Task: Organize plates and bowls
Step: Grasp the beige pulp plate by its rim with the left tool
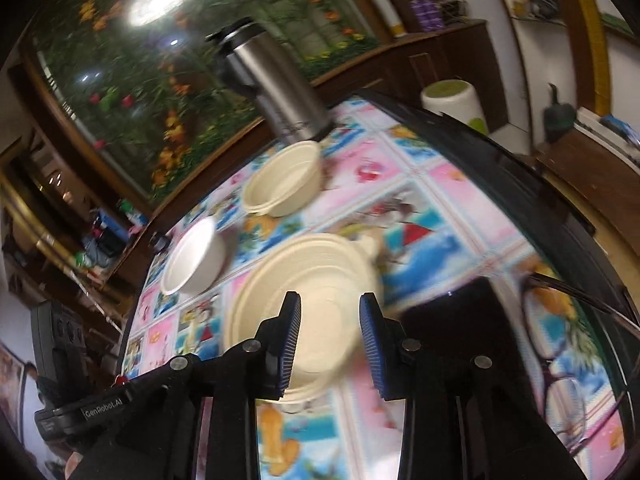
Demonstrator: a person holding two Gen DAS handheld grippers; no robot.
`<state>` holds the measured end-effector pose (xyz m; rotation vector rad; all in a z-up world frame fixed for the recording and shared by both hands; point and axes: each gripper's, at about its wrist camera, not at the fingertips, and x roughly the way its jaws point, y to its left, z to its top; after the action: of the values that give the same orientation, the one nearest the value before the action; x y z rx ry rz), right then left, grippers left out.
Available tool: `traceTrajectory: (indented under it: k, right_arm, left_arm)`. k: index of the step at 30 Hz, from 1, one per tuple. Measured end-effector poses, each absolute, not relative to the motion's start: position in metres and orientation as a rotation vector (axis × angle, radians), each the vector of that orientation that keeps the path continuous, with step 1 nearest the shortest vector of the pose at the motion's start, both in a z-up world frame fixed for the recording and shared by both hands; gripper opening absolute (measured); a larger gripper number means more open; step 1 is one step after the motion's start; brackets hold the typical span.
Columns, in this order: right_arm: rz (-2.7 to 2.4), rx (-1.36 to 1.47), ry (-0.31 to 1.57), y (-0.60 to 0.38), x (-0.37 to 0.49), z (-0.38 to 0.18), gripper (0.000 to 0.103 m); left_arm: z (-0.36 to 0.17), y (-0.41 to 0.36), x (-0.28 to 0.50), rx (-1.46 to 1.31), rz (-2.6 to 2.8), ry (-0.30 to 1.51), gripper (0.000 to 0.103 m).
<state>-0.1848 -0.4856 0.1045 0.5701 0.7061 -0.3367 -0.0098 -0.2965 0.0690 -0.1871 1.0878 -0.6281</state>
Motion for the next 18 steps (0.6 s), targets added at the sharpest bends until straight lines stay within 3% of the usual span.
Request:
traceTrajectory:
  k: [7, 10, 11, 18]
  right_arm:
    - [-0.35, 0.592, 0.728, -0.499, -0.183, 0.087, 0.033]
    - [-0.317, 0.618, 0.744, -0.5, -0.181, 0.077, 0.012]
    - [-0.299, 0.624, 0.747, -0.498, -0.181, 0.075, 0.012]
    - [-0.216, 0.637, 0.744, -0.471, -0.187, 0.08, 0.011]
  left_arm:
    - [0.052, -0.316, 0.0, -0.175, -0.608, 1.095, 0.034]
    - [0.05, -0.319, 0.0, -0.142, -0.601, 1.061, 0.03]
    - [0.051, -0.319, -0.002, -0.128, -0.601, 1.049, 0.021]
    - [0.069, -0.301, -0.016, -0.031, -0.539, 0.963, 0.021]
